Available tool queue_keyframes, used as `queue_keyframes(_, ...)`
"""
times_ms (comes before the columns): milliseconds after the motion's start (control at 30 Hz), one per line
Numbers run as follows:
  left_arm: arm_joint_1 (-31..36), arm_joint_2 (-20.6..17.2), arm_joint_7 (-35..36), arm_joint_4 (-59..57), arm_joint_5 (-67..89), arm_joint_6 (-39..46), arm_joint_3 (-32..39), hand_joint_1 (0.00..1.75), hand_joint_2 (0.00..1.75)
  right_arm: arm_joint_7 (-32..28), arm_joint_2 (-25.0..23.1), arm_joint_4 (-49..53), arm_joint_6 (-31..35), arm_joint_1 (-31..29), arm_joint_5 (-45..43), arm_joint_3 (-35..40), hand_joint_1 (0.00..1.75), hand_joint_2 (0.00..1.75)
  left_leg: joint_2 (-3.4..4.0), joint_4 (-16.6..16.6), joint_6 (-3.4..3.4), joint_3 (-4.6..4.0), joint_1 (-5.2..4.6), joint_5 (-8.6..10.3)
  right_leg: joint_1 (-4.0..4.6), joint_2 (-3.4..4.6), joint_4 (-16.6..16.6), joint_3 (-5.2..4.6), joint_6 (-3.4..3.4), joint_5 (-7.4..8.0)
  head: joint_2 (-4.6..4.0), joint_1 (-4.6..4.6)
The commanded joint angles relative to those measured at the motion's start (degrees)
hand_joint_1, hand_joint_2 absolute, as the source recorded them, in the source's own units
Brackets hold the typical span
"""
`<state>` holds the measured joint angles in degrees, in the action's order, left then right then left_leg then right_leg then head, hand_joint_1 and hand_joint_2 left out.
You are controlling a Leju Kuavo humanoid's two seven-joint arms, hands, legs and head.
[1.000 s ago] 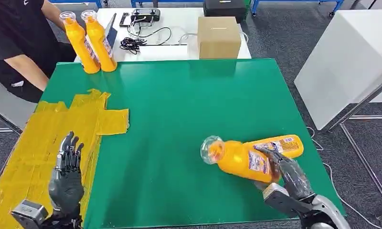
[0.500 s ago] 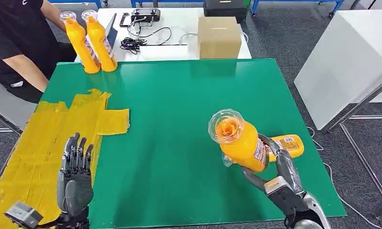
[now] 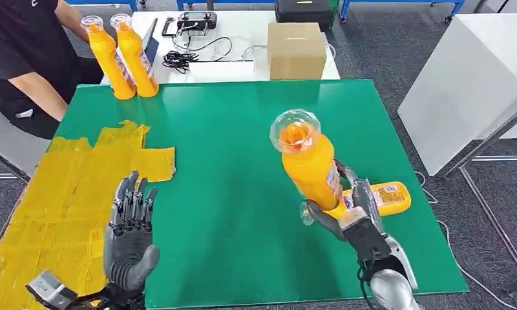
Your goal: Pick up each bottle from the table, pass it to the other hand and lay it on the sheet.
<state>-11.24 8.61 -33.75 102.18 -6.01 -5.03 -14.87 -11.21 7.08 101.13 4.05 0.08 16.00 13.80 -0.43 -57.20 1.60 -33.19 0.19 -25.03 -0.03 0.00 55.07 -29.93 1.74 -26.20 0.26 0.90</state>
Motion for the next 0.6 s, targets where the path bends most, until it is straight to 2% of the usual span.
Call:
queue_keyframes(33,5.1,-1.1,1.2,-5.0,-1.8,-1.4,-5.0,0.00,1.75,3.4,-6.3,-16.7,2.3,-13.1,2.8,12.6,1.75,1.75,0.40,0.2,-0.11,0.34,0.03,-0.04,0.03,0.36,-0.2,0.22,-0.03,0.07,0.00,0.00)
queue_keyframes(133,5.7,-1.0,2.0,-5.4,-2.7,-2.0,-5.1,0.00,1.75,4.2,-7.4,-19.2,2.4,-14.6,3.9,15.3,1.75,1.75,0.16,0.1,-0.05,0.14,0.02,-0.02,0.02,0.14,-0.1,0.09,-0.01,0.03,0.00,-0.02)
queue_keyframes(233,6.1,-1.0,2.6,-6.1,-3.1,-2.2,-5.1,0.00,1.75,4.6,-8.4,-20.8,3.0,-15.2,6.6,18.6,1.75,1.75,0.27,0.1,-0.07,0.25,0.04,-0.07,0.04,0.25,-0.1,0.19,-0.01,0.03,0.00,0.00)
queue_keyframes(400,5.6,-0.6,3.2,-6.4,-3.4,-0.9,-2.8,0.00,1.75,4.8,-8.8,-18.8,4.1,-14.0,11.4,23.5,1.75,1.75,0.16,0.1,-0.07,0.19,0.04,-0.05,0.03,0.15,-0.1,0.14,-0.01,0.00,0.00,0.00)
queue_keyframes(600,5.0,-0.2,3.3,-6.1,-3.6,-0.2,-0.6,0.00,1.75,4.8,-8.5,-15.5,4.5,-13.2,13.0,26.9,1.75,1.75,0.12,0.1,-0.07,0.13,0.03,-0.05,0.03,0.10,0.0,0.10,0.00,-0.02,0.00,0.00)
